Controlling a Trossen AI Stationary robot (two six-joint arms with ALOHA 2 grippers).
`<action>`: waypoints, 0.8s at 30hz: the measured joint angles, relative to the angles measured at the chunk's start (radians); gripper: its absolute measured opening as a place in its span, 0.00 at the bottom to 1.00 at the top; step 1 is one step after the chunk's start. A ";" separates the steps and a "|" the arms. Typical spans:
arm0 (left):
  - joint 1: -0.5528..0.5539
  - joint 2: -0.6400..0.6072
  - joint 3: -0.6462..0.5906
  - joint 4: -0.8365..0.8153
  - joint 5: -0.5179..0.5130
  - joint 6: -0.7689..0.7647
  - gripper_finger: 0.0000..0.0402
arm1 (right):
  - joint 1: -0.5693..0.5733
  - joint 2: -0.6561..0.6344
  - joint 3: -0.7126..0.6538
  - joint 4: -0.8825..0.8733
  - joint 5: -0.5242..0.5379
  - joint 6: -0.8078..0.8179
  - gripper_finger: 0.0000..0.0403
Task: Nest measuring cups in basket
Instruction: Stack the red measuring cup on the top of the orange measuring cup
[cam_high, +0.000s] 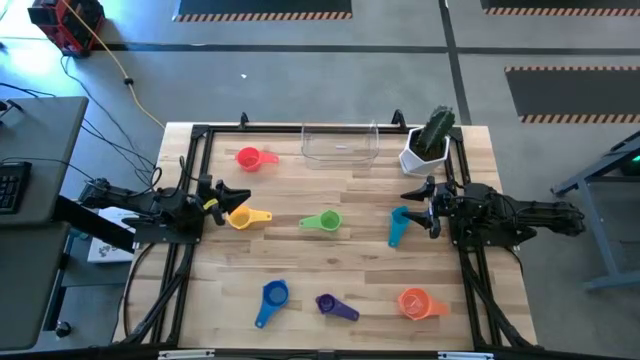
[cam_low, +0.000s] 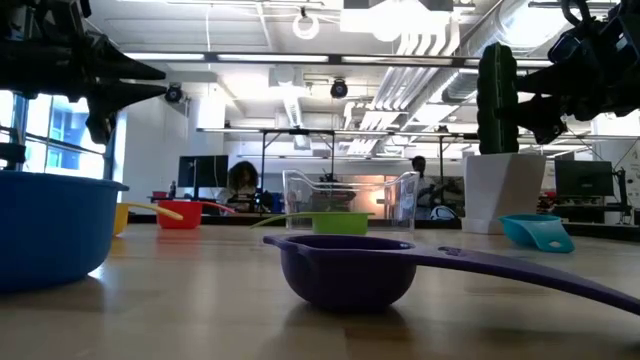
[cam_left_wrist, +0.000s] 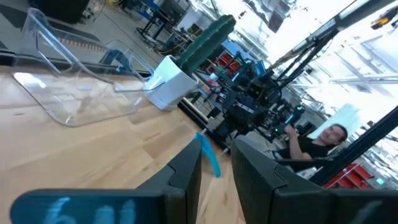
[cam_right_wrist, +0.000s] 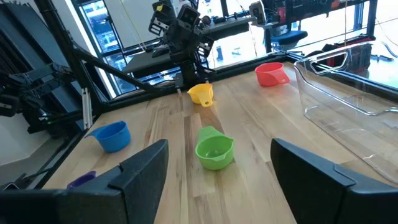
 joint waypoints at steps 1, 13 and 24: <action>0.000 0.000 0.000 0.000 0.000 0.000 0.19 | 0.000 0.000 0.000 0.000 0.000 0.000 0.68; 0.005 0.000 0.000 0.000 -0.078 -0.002 0.29 | 0.000 0.000 0.000 0.000 0.000 0.000 0.68; 0.069 0.001 0.057 0.097 -0.141 0.097 0.30 | 0.000 0.000 0.000 0.022 0.004 0.015 0.68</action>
